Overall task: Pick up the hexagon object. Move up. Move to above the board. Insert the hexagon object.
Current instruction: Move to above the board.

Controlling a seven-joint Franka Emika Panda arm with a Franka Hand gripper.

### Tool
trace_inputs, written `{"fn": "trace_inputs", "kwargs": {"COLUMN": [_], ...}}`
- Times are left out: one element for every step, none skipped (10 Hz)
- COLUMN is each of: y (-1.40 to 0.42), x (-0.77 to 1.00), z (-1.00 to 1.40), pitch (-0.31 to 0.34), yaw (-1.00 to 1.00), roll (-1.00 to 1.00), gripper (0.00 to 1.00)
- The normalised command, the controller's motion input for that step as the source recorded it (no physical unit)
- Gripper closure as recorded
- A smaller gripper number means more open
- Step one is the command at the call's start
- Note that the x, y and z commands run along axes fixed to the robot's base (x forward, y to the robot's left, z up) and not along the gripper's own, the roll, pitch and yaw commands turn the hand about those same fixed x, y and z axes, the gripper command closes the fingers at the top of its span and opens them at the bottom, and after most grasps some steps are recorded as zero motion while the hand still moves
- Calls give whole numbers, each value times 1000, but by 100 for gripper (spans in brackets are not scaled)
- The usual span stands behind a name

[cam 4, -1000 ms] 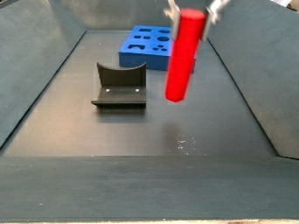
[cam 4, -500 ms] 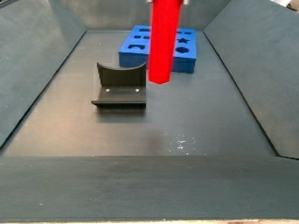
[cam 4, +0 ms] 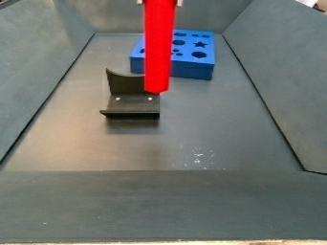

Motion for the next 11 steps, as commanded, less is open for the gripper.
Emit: {"fn": "trace_inputs", "kwargs": {"y": [-1000, -1000, -1000, -1000, -1000, -1000, -1000, -1000, -1000, -1000, -1000], "x": [-129, -130, -128, -127, -130, -132, -133, -134, -134, -136, -137], "z": [179, 186, 182, 185, 188, 187, 188, 191, 192, 196, 198], "pitch": [450, 297, 201, 112, 77, 21, 0, -2, 3, 4, 8], "yaw": [-128, -67, -36, -11, -6, 6, 10, 9, 9, 6, 10], "roll": [-146, -73, -53, -22, -15, -7, -8, -12, -7, -4, -12], "gripper": [100, 100, 100, 100, 100, 100, 100, 100, 100, 100, 100]}}
